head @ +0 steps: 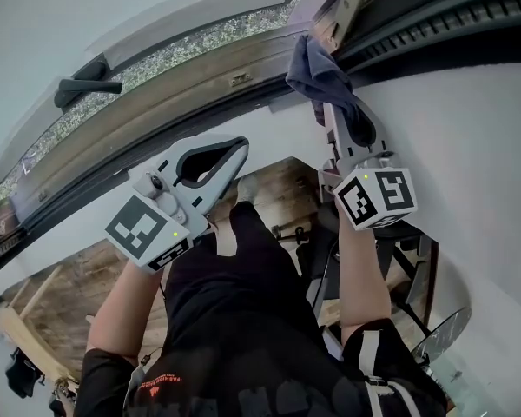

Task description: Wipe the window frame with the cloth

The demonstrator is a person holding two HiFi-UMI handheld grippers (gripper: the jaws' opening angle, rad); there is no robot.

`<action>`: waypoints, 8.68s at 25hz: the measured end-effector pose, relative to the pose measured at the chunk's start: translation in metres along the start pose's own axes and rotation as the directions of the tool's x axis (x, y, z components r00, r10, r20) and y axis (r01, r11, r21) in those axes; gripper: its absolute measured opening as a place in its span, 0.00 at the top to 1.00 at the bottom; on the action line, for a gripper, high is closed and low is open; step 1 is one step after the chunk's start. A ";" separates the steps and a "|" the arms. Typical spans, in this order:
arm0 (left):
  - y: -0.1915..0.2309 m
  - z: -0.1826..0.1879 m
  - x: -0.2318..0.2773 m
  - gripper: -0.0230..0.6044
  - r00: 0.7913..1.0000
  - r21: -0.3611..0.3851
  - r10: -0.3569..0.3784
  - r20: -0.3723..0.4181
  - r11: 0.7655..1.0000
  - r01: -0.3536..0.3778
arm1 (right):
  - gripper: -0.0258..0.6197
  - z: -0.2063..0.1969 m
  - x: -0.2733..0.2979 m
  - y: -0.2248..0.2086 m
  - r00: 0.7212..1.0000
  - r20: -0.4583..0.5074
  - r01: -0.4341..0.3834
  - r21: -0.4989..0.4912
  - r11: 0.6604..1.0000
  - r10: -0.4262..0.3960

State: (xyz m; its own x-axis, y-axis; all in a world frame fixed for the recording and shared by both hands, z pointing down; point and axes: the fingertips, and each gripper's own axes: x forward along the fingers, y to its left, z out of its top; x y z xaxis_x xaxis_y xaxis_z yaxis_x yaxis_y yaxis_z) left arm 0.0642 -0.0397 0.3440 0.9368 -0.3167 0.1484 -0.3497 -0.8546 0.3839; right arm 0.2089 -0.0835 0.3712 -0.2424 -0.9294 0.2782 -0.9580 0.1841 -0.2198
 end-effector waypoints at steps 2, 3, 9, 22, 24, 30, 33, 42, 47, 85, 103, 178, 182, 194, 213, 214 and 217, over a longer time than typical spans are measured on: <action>0.000 -0.001 0.001 0.93 1.000 -0.002 0.000 -0.002 1.000 0.000 | 0.89 -0.004 0.002 -0.002 1.000 -0.004 0.009 -0.002 1.000 -0.009; 0.000 -0.001 0.002 0.93 1.000 -0.002 -0.001 -0.003 1.000 0.001 | 0.89 -0.006 0.002 -0.003 1.000 -0.005 0.016 -0.005 1.000 -0.016; 0.001 -0.002 0.003 0.93 1.000 -0.007 -0.002 -0.008 1.000 0.002 | 0.89 -0.017 0.006 -0.006 0.999 -0.022 0.036 -0.009 0.999 -0.036; 0.006 -0.003 -0.001 0.93 1.000 -0.013 0.006 0.000 1.000 -0.006 | 0.89 -0.032 0.014 -0.004 0.998 -0.052 0.030 -0.017 0.999 -0.031; 0.008 -0.003 -0.004 0.93 1.000 -0.013 0.010 0.001 1.000 -0.010 | 0.89 -0.035 0.016 -0.001 0.998 -0.058 0.024 -0.016 1.000 -0.025; 0.011 -0.003 -0.013 0.93 1.000 -0.015 0.019 0.005 1.000 -0.019 | 0.89 -0.040 0.020 0.008 0.998 -0.068 0.014 -0.014 1.000 -0.015; 0.013 -0.003 -0.017 0.93 1.000 -0.018 0.023 0.005 1.000 -0.023 | 0.89 -0.041 0.021 0.014 0.997 -0.075 0.007 -0.016 1.000 -0.008; 0.017 -0.004 -0.030 0.93 0.999 -0.021 0.037 0.011 0.999 -0.037 | 0.89 -0.046 0.027 0.031 0.996 -0.088 -0.021 -0.018 1.000 0.019; 0.020 -0.005 -0.037 0.93 0.999 -0.024 0.044 0.013 0.999 -0.044 | 0.89 -0.048 0.029 0.041 0.995 -0.093 -0.037 -0.021 0.999 0.035; 0.022 0.000 -0.095 0.93 0.994 -0.009 0.101 0.040 0.995 -0.101 | 0.89 -0.070 0.036 0.135 0.971 -0.152 -0.192 -0.029 0.981 0.186; -0.003 0.041 -0.069 0.93 0.993 0.054 0.071 0.094 0.996 -0.077 | 0.89 0.034 0.001 0.110 0.984 0.008 -0.176 -0.118 0.977 0.178; 0.002 -0.012 -0.012 0.93 0.998 0.010 0.038 -0.046 0.999 -0.037 | 0.89 -0.030 0.015 -0.003 0.999 -0.050 -0.004 -0.015 1.000 0.003; 0.005 -0.014 -0.015 0.93 0.998 0.006 0.040 -0.045 0.999 -0.040 | 0.89 -0.035 0.017 -0.001 0.998 -0.058 -0.005 -0.013 1.000 0.004; 0.010 -0.017 -0.034 0.93 0.998 -0.008 0.052 -0.035 0.999 -0.052 | 0.89 -0.047 0.024 0.033 0.995 -0.091 -0.051 -0.021 0.998 0.049; 0.022 -0.022 -0.081 0.93 0.996 -0.019 0.087 -0.019 0.996 -0.088 | 0.89 -0.061 0.033 0.092 0.987 -0.118 -0.117 -0.031 0.993 0.113; 0.022 -0.022 -0.082 0.93 0.996 -0.019 0.088 -0.019 0.996 -0.088 | 0.89 -0.062 0.034 0.095 0.986 -0.120 -0.120 -0.032 0.992 0.116; 0.022 -0.022 -0.086 0.93 0.996 -0.018 0.089 -0.018 0.996 -0.090 | 0.89 -0.063 0.034 0.103 0.984 -0.123 -0.131 -0.033 0.991 0.126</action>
State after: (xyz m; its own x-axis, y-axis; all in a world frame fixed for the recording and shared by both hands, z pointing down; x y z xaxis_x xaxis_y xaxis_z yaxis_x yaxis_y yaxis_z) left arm -0.0245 -0.0223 0.3595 0.9016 -0.3843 0.1987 -0.4324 -0.8153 0.3851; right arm 0.0928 -0.0763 0.4166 -0.3781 -0.8524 0.3611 -0.9226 0.3146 -0.2233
